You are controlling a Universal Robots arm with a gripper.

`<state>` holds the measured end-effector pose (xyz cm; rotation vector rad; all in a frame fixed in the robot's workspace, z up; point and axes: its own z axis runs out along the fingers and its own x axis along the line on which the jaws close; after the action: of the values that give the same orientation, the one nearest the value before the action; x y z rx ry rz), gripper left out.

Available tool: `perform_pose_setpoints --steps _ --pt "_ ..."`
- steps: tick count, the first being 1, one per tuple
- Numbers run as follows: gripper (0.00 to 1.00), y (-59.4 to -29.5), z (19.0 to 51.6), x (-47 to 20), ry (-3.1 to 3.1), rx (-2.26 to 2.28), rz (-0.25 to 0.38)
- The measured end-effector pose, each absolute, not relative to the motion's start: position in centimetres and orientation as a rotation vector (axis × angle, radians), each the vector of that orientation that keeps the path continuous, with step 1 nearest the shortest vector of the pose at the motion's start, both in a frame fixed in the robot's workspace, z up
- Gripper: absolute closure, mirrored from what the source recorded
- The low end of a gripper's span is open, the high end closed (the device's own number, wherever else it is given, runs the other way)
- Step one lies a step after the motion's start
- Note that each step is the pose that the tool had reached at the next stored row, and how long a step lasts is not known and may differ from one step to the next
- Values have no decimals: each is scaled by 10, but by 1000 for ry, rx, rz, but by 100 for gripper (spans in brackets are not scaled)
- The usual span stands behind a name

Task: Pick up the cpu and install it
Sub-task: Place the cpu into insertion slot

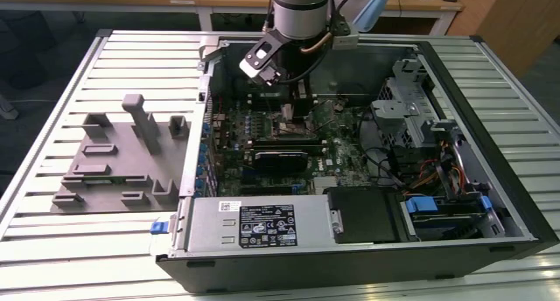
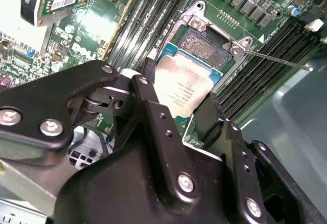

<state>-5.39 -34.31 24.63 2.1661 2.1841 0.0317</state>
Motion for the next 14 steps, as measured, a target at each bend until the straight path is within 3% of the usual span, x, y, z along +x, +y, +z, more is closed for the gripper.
perform_pose_setpoints --steps 14 --pt "46 -336 229 -54 2187 2163 32"
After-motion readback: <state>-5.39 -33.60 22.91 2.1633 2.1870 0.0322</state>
